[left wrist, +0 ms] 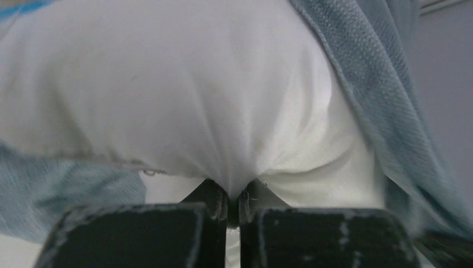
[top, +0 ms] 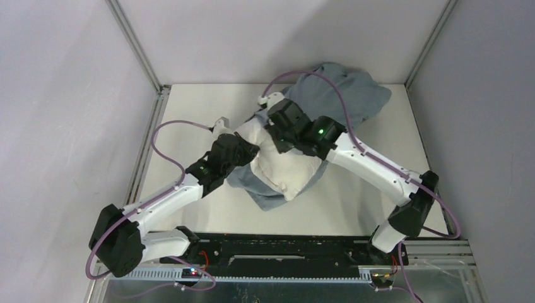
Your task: Put the pillow into the pillowcase
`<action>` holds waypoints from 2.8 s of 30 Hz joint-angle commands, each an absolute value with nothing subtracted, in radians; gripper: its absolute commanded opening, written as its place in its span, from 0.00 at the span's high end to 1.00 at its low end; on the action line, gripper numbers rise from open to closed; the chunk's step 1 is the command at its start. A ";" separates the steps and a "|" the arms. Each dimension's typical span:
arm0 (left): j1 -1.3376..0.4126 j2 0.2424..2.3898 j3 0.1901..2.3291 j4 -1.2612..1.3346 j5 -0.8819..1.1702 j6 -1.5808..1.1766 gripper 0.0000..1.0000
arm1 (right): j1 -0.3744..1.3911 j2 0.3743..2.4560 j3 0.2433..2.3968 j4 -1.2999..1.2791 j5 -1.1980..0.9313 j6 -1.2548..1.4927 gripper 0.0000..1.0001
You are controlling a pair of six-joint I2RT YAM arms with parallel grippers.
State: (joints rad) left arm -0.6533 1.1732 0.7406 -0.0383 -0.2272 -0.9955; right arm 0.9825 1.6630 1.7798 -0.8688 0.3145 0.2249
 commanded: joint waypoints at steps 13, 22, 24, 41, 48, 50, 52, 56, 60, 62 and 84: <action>-0.627 1.195 0.828 0.055 -0.338 -0.966 1.00 | 0.865 1.418 1.452 -0.763 0.368 0.356 0.26; -0.618 1.211 0.847 0.044 -0.325 -0.958 1.00 | 0.870 1.423 1.335 -0.654 0.366 0.273 0.30; -0.618 1.219 0.861 0.041 -0.324 -0.952 1.00 | 0.864 1.459 1.424 -0.688 0.366 0.271 0.57; -0.671 1.269 0.833 0.054 -0.333 -1.008 1.00 | 1.017 1.452 1.652 -0.816 0.219 0.340 0.88; -0.668 1.240 0.796 0.012 -0.351 -0.997 1.00 | 1.001 1.272 1.376 -0.860 0.464 0.506 0.27; -0.662 1.240 0.818 -0.029 -0.358 -0.984 1.00 | 1.011 1.208 1.272 -0.871 0.517 0.604 0.23; -0.656 1.246 0.834 -0.051 -0.358 -0.975 1.00 | 1.033 1.146 1.186 -0.865 0.557 0.669 0.21; -0.651 1.259 0.864 -0.083 -0.353 -0.961 1.00 | 1.059 1.066 0.982 -0.797 0.528 0.797 0.18; -0.645 1.264 0.876 -0.093 -0.347 -0.959 1.00 | 1.075 1.044 0.792 -0.656 0.519 0.857 0.16; -0.644 1.265 0.884 -0.099 -0.347 -0.956 1.00 | 1.078 1.059 0.738 -0.573 0.515 0.850 0.15; -0.736 1.350 0.986 -0.092 -0.209 -0.978 1.00 | 1.067 1.700 2.053 -0.875 0.417 0.344 1.00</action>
